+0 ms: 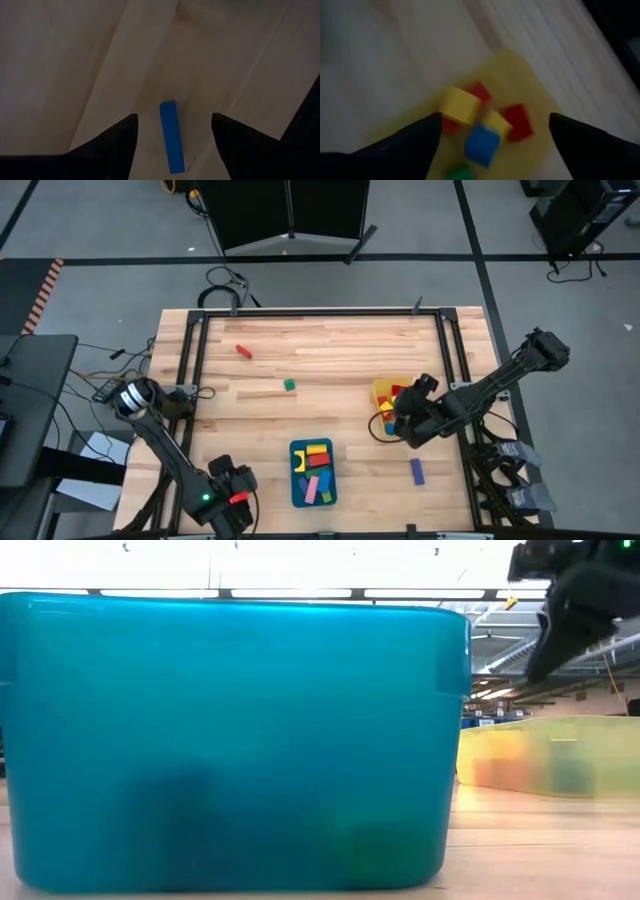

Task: Sort blocks by size
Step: Put the small blue block into the yellow bin, then put the large blue block into the blue bin

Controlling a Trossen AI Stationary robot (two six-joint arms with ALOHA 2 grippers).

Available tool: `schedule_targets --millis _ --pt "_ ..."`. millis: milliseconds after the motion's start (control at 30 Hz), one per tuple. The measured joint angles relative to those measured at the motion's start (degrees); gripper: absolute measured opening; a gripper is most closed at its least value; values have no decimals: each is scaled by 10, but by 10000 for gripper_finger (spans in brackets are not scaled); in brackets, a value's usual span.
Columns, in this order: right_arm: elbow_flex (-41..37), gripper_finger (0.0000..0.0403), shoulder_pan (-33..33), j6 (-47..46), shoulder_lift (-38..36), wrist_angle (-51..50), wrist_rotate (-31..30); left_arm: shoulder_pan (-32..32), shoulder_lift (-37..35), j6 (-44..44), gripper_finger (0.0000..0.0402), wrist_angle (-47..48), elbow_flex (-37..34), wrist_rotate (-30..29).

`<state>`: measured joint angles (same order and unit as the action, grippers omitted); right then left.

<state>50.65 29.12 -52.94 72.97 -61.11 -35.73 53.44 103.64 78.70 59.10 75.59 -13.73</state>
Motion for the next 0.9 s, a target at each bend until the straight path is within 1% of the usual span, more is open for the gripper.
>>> schedule_targets --millis 67,100,300,367,433,500,567,633,700,733,900 --pt "15 389 8 25 0 37 0 2 10 0 274 0 0 8" --pt "22 387 12 40 0 58 1 3 16 0 281 1 0 15" --pt "58 341 38 124 0 189 2 3 61 -2 318 0 0 56" --pt "68 329 48 152 0 225 2 3 76 -8 319 -5 0 69" --pt "79 319 59 179 0 255 1 2 92 -8 309 -7 1 83" --pt "88 312 70 207 0 283 -2 0 101 -20 281 -17 3 94" --pt "96 305 82 233 0 311 -3 -2 108 -28 234 -31 3 100" --pt "100 299 95 254 0 338 -4 -6 111 -31 167 -45 3 99" --pt "101 292 108 264 0 355 -4 -11 111 -32 86 -56 3 99" --pt "101 288 115 268 0 361 -4 -13 111 -32 54 -56 3 100" --pt "101 271 151 252 0 357 -3 -27 112 -56 59 -57 8 85"
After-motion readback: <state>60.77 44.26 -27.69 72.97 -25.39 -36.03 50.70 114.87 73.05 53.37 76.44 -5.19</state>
